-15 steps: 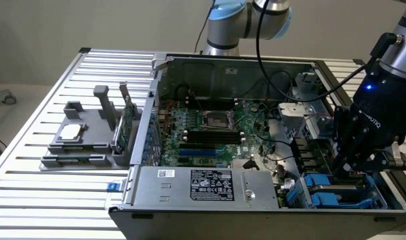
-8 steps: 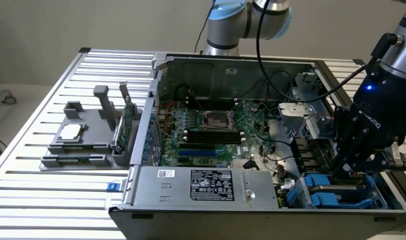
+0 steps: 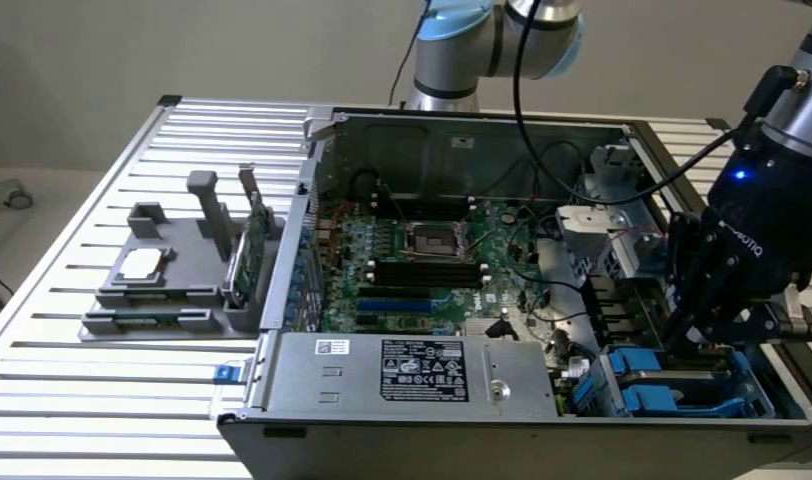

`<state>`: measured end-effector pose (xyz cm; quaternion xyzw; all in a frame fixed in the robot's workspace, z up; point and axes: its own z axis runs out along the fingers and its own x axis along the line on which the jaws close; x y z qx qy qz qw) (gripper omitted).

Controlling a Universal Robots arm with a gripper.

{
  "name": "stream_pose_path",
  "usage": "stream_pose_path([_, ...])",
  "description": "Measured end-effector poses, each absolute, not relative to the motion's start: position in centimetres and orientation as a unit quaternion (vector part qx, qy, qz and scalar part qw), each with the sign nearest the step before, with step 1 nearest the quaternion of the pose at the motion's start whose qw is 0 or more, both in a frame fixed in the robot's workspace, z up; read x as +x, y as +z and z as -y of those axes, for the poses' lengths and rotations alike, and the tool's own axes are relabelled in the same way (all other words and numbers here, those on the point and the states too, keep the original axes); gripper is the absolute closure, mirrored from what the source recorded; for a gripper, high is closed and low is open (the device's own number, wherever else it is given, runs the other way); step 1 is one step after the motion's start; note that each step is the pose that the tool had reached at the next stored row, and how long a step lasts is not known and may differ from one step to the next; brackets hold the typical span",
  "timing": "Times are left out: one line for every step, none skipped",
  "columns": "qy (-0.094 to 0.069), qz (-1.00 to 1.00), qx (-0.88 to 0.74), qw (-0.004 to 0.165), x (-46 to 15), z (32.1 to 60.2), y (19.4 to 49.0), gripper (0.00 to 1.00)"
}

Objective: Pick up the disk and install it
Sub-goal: 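Insert the second disk wire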

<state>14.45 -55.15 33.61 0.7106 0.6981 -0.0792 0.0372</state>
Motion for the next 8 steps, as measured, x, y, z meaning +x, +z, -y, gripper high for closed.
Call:
stream_pose_path([-0.079, -0.698, 0.711, 0.037, 14.47, 55.16, 33.61, 0.83])
stream_pose_path([-0.079, -0.698, 0.711, 0.037, 14.48, 55.17, 33.61, 0.83])
stream_pose_path([-0.079, -0.698, 0.711, 0.037, 14.50, 55.18, 33.60, 0.83])
stream_pose_path([-0.079, -0.698, 0.711, 0.037, 14.52, 55.20, 33.60, 0.83])
stream_pose_path([-0.079, -0.698, 0.711, 0.037, 14.53, 55.22, 33.60, 0.83])
stream_pose_path([-0.079, -0.698, 0.711, 0.037, 14.54, 55.25, 33.60, 0.83])
stream_pose_path([-0.079, -0.698, 0.711, 0.037, 14.55, 55.28, 33.60, 0.83])
stream_pose_path([-0.079, -0.698, 0.711, 0.037, 14.56, 55.31, 33.59, 0.83])
